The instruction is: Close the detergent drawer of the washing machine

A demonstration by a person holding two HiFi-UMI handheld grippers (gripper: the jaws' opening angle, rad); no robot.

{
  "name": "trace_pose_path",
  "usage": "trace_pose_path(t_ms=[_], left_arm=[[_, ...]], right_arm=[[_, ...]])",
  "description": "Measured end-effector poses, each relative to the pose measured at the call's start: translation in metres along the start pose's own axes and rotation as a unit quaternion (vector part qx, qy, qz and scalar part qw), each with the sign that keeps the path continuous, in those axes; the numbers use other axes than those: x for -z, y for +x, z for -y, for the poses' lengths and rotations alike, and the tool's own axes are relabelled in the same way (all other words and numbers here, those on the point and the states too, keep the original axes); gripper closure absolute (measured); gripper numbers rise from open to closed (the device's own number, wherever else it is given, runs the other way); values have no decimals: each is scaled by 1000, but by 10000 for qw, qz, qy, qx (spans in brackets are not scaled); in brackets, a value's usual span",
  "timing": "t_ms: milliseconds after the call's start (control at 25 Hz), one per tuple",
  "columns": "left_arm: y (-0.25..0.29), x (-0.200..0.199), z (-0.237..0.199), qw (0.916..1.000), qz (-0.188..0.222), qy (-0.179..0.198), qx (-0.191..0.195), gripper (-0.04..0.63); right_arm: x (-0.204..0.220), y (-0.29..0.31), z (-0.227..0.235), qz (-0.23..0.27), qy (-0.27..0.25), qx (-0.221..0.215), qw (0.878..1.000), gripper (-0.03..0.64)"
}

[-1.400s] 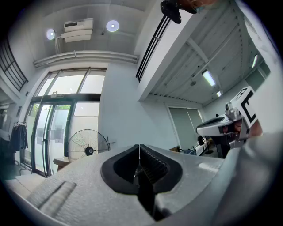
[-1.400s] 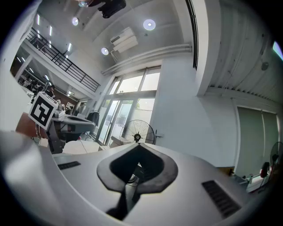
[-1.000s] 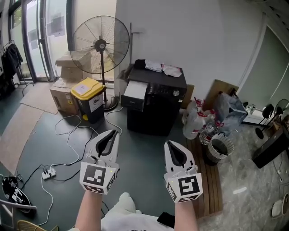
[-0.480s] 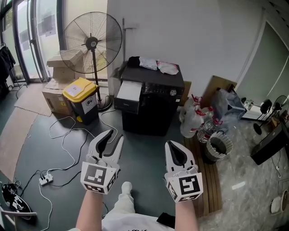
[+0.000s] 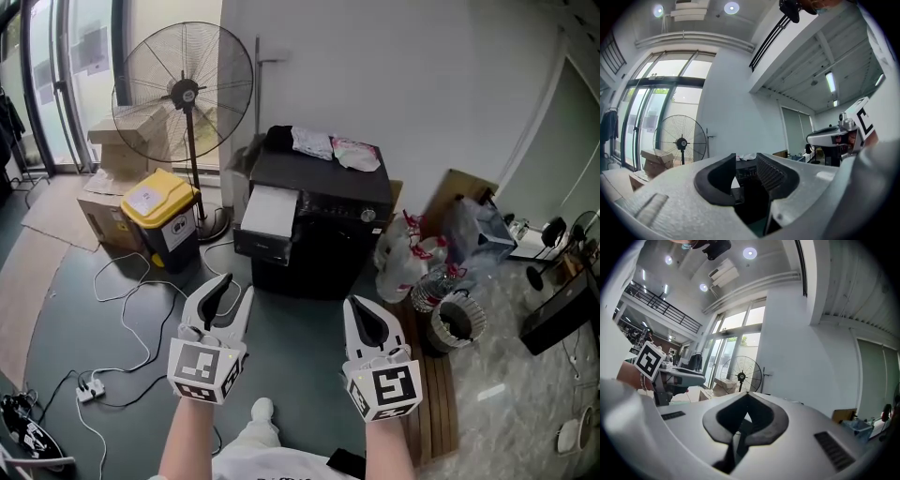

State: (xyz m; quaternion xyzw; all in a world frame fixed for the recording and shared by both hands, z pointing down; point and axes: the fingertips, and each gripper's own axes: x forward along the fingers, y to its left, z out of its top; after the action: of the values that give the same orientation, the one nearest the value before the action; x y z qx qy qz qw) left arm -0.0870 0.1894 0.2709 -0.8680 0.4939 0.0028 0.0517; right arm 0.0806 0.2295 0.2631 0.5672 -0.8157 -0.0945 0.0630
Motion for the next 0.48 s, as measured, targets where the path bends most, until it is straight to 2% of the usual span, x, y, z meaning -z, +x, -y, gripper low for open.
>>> trace_pose_path(t_ms=[480], left_arm=[[112,29,-81,9992,-199,-347,86,466]], right_arm=[[15,123,37,-269,49,228,9994,617]])
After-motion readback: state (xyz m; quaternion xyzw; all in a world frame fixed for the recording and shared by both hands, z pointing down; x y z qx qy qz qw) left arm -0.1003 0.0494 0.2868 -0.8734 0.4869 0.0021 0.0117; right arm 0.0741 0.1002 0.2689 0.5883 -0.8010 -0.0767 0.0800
